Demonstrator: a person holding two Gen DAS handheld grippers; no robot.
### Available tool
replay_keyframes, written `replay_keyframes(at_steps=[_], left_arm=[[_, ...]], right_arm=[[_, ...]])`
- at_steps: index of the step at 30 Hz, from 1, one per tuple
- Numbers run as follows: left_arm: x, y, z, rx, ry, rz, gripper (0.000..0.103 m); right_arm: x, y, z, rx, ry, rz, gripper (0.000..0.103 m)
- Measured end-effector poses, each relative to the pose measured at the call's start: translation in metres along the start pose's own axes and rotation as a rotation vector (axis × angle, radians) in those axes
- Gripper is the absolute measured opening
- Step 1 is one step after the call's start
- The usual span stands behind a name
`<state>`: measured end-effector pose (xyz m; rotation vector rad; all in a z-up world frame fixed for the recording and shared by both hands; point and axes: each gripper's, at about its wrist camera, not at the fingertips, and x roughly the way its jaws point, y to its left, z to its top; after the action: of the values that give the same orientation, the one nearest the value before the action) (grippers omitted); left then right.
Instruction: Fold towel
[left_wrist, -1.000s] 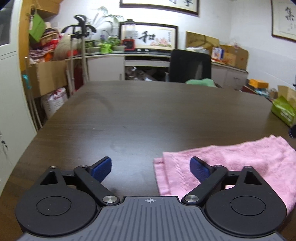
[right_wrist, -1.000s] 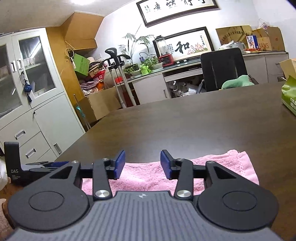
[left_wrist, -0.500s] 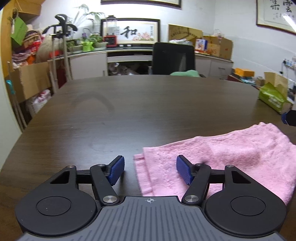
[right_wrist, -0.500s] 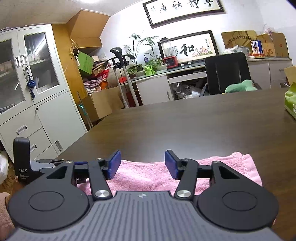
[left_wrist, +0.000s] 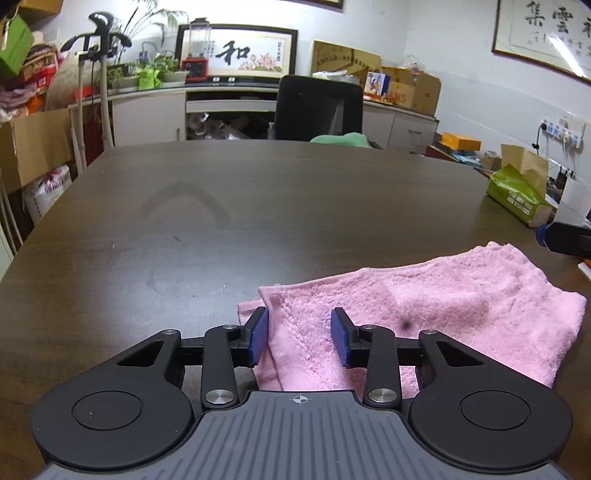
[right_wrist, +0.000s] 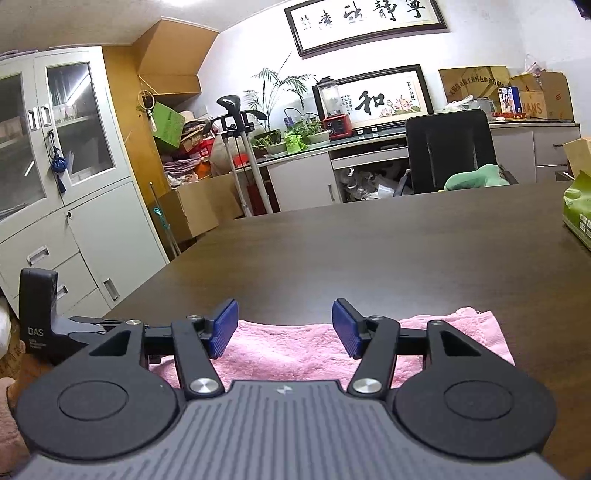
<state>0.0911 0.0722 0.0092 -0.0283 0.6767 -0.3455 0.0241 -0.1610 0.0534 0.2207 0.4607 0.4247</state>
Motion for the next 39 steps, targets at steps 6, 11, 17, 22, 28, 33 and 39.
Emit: replay_keyframes(at_steps=[6,11,17,22,28,33,39], left_arm=[[0.003,0.007,0.004,-0.053,-0.002,-0.003,0.023],[0.0,0.016,0.003,-0.109,-0.013,-0.01,0.008],[-0.01,0.007,0.0,-0.092,-0.063,0.061,0.0],[-0.021,0.009,0.0,-0.126,-0.092,0.089,0.0],[-0.028,0.016,0.0,-0.197,-0.086,0.146,0.0],[-0.02,0.025,0.002,-0.215,-0.041,0.177,0.0],[-0.016,0.021,-0.001,-0.178,-0.019,0.196,0.0]], right_arm=[[0.003,0.0,-0.002,0.004,0.012,-0.013,0.063],[0.003,0.0,-0.003,-0.004,0.004,-0.036,0.069],[0.0,-0.005,-0.003,0.011,-0.018,-0.075,0.071],[-0.001,-0.012,-0.002,0.037,-0.034,-0.11,0.074],[-0.001,-0.018,-0.004,0.047,-0.04,-0.122,0.075],[0.003,-0.021,-0.004,0.052,-0.021,-0.155,0.077],[-0.002,-0.042,0.001,0.148,-0.053,-0.21,0.077]])
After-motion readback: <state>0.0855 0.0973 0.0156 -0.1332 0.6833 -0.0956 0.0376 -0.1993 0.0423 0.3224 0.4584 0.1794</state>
